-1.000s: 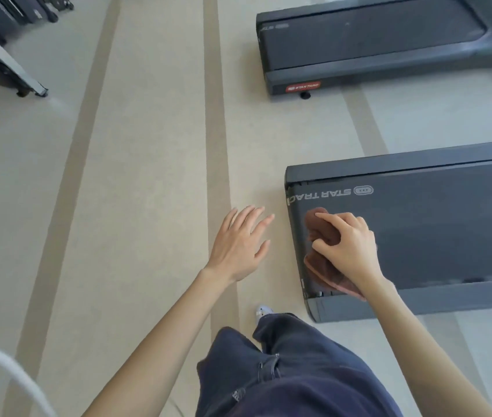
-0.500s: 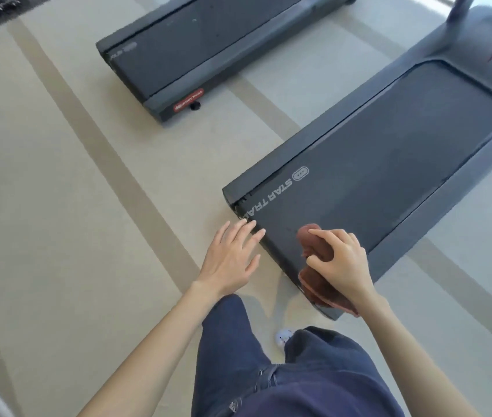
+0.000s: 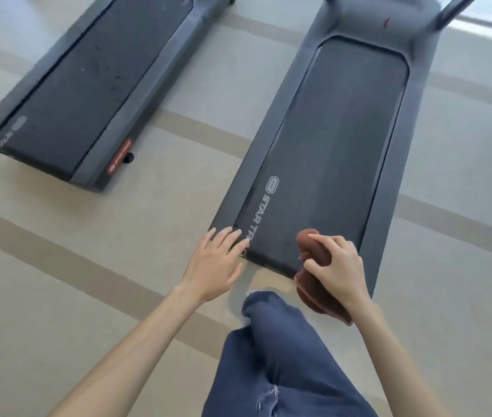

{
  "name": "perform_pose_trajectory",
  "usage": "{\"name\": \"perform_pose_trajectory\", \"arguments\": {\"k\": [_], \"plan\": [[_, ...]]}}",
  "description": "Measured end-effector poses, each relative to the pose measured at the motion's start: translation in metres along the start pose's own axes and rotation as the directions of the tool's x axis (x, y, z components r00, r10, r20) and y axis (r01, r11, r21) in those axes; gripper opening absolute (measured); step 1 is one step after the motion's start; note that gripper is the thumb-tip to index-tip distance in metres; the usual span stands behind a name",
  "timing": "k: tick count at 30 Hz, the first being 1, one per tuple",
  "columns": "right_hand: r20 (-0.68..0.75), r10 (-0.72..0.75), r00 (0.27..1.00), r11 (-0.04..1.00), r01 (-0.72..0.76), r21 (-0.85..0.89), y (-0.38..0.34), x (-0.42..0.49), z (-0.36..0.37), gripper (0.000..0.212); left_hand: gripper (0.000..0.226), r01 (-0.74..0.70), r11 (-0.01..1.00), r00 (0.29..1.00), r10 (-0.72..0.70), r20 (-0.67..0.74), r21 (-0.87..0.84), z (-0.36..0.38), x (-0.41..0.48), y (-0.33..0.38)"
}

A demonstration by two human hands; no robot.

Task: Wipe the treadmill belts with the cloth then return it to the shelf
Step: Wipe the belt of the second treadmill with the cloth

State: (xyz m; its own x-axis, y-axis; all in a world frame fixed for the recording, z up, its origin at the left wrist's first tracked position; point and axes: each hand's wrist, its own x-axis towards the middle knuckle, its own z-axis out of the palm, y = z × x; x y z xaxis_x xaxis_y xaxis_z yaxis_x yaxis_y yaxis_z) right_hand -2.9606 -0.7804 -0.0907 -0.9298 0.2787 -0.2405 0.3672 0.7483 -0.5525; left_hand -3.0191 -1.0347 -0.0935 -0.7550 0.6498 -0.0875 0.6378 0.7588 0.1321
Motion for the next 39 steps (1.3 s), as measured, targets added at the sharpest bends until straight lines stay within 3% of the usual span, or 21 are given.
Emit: {"name": "perform_pose_trajectory", "arguments": {"k": [7,13,18,23,32,36,39], "plan": [[-0.091,0.141,0.986,0.99,-0.141,0.008,-0.018,0.029,0.021,0.041,0.049,-0.248,0.968,0.952,0.238,0.19,0.027,0.001,0.069,-0.048],[-0.074,0.223,0.972,0.975,-0.222,0.014,-0.042,0.08,0.039,0.042,0.045,-0.363,0.931,0.932,0.362,0.026,0.04,-0.019,0.124,-0.103],[-0.105,0.32,0.942,0.947,-0.315,0.06,-0.059,0.1,0.042,0.043,0.045,-0.413,0.91,0.906,0.405,0.122,0.044,-0.024,0.157,-0.134],[-0.157,0.528,0.835,0.848,-0.505,0.162,-0.06,0.1,0.061,0.04,0.045,-0.602,0.798,0.783,0.592,0.191,-0.007,-0.017,0.2,-0.141],[-0.238,0.775,0.586,0.631,-0.689,0.358,-0.108,0.118,0.118,0.051,0.043,-0.877,0.463,0.414,0.864,0.288,-0.13,-0.007,0.267,-0.175],[-0.293,0.8,0.523,0.599,-0.715,0.359,-0.127,0.121,0.137,0.05,0.042,-0.924,0.362,0.314,0.904,0.291,-0.127,0.001,0.292,-0.192],[-0.293,0.817,0.496,0.576,-0.729,0.371,-0.122,0.125,0.151,0.047,0.043,-0.931,0.345,0.29,0.899,0.329,-0.122,0.024,0.309,-0.196]]}}
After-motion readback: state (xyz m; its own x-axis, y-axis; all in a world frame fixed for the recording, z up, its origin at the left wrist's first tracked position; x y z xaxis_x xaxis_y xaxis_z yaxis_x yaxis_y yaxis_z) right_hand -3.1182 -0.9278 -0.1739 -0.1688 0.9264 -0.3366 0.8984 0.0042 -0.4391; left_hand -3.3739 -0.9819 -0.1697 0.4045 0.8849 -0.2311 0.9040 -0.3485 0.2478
